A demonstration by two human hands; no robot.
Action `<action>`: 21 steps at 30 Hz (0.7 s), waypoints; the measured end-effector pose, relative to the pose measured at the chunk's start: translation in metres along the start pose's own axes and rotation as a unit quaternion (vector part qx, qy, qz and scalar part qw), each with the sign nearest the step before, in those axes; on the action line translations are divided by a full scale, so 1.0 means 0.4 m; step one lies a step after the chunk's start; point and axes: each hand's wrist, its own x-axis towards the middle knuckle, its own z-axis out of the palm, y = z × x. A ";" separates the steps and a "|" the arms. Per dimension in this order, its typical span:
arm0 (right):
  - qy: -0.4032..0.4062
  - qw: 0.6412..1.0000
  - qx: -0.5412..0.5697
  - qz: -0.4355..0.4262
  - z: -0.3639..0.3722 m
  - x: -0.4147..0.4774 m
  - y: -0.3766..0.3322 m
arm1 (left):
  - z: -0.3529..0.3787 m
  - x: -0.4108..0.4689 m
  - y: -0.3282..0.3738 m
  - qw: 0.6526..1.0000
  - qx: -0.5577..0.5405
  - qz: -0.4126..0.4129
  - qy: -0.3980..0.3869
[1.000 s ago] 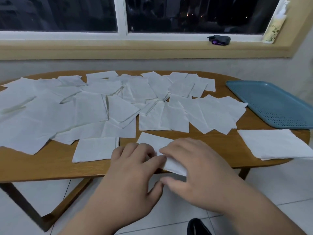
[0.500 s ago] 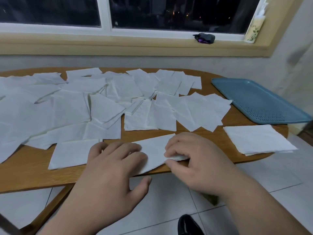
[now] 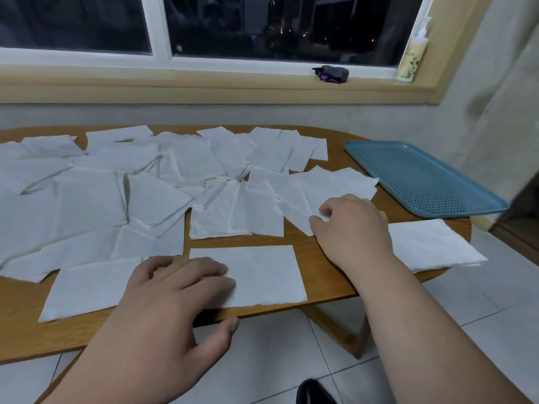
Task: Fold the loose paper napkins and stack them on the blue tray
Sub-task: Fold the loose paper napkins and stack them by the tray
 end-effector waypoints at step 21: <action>0.025 0.954 0.268 -0.134 -0.103 -0.097 -0.063 | 0.013 -0.019 -0.014 0.991 -0.057 -0.024 0.122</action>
